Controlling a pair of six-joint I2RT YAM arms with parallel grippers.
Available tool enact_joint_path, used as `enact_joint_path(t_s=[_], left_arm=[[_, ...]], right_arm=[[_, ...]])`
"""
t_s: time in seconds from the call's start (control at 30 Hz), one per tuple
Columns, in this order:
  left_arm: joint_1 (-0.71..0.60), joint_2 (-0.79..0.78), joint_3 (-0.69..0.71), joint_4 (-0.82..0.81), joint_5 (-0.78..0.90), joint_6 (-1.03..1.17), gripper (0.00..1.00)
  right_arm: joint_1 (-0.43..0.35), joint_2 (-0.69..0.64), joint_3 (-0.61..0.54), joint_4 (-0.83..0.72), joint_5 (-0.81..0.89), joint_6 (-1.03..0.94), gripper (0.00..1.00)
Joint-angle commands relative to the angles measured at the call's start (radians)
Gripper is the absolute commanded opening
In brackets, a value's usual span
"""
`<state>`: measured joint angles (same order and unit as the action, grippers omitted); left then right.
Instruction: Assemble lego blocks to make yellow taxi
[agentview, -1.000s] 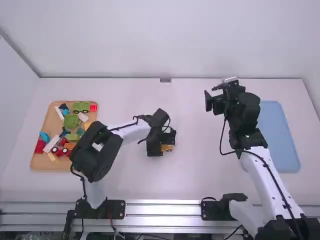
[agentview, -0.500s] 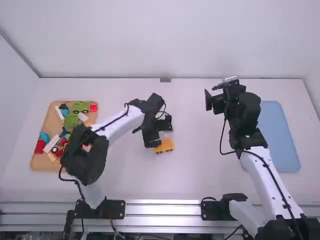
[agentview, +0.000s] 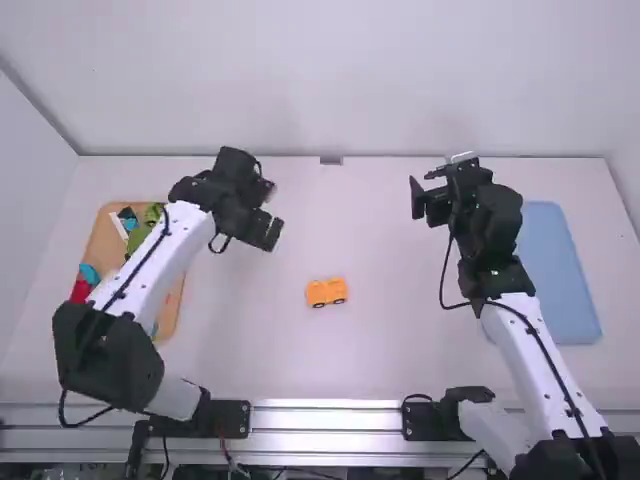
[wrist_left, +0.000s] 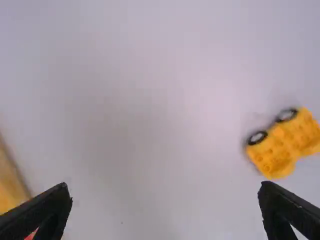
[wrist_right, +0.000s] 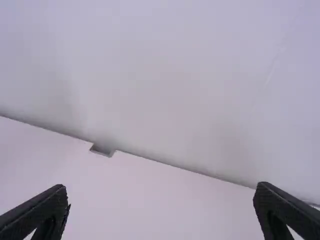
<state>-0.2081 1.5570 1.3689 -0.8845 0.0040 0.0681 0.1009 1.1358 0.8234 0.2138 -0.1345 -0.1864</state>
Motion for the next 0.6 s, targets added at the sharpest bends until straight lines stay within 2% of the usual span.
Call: enact_joint_path(t_s=[0.0, 0.1, 0.2, 0.47, 0.57], left_arm=[[0.04, -0.047, 0.016, -0.046, -0.213, -0.353, 0.99], [0.086, -0.056, 0.016, -0.139, -0.343, -0.507, 0.99], [0.146, -0.056, 0.016, -0.212, -0.391, -0.604, 0.99], [0.366, -0.056, -0.002, -0.233, -0.35, -0.734, 0.99], [0.419, -0.056, -0.002, -0.23, -0.321, -0.705, 0.99]], right_arm=[[0.005, 0.003, 0.039, 0.011, 0.001, 0.003, 0.98], [0.005, 0.003, 0.039, 0.018, 0.0, 0.003, 0.98], [0.005, 0.003, 0.039, 0.018, 0.0, 0.003, 0.99], [0.005, 0.003, 0.039, 0.009, 0.0, 0.003, 0.98], [0.005, 0.003, 0.039, 0.008, 0.0, 0.003, 0.98]])
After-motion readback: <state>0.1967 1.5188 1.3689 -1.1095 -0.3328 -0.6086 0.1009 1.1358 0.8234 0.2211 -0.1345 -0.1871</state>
